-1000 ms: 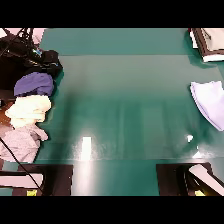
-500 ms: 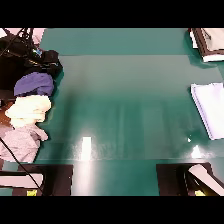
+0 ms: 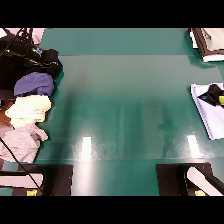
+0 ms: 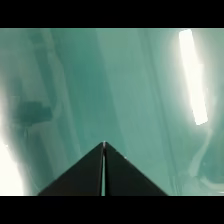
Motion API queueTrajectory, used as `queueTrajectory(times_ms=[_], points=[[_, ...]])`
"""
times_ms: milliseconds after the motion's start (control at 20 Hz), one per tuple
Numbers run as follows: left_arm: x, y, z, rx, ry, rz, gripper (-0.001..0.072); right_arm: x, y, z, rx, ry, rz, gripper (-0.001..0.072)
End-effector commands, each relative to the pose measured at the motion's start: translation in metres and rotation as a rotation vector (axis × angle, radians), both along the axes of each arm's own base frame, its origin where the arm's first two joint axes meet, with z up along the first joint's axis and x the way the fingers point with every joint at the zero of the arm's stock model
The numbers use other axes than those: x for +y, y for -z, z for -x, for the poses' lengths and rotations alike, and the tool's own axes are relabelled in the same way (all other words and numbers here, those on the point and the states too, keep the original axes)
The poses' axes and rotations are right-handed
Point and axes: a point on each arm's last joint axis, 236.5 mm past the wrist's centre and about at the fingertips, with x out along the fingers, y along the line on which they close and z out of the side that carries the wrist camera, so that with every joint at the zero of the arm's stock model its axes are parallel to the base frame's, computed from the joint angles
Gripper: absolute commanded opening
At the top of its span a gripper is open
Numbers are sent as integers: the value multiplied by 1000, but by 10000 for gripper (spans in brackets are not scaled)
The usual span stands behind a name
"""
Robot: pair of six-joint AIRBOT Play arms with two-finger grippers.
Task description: Fold the shirts.
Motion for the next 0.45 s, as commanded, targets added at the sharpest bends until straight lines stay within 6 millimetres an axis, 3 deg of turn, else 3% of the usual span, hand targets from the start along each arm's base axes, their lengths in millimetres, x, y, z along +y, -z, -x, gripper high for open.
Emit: queueTrajectory(times_ms=[0, 400], points=[[0, -3, -7, -28, -13, 4, 23, 42, -1, -2, 1, -123, -14, 16], [0, -4, -7, -29, -13, 4, 24, 51, -1, 1, 11, -151, -18, 16]])
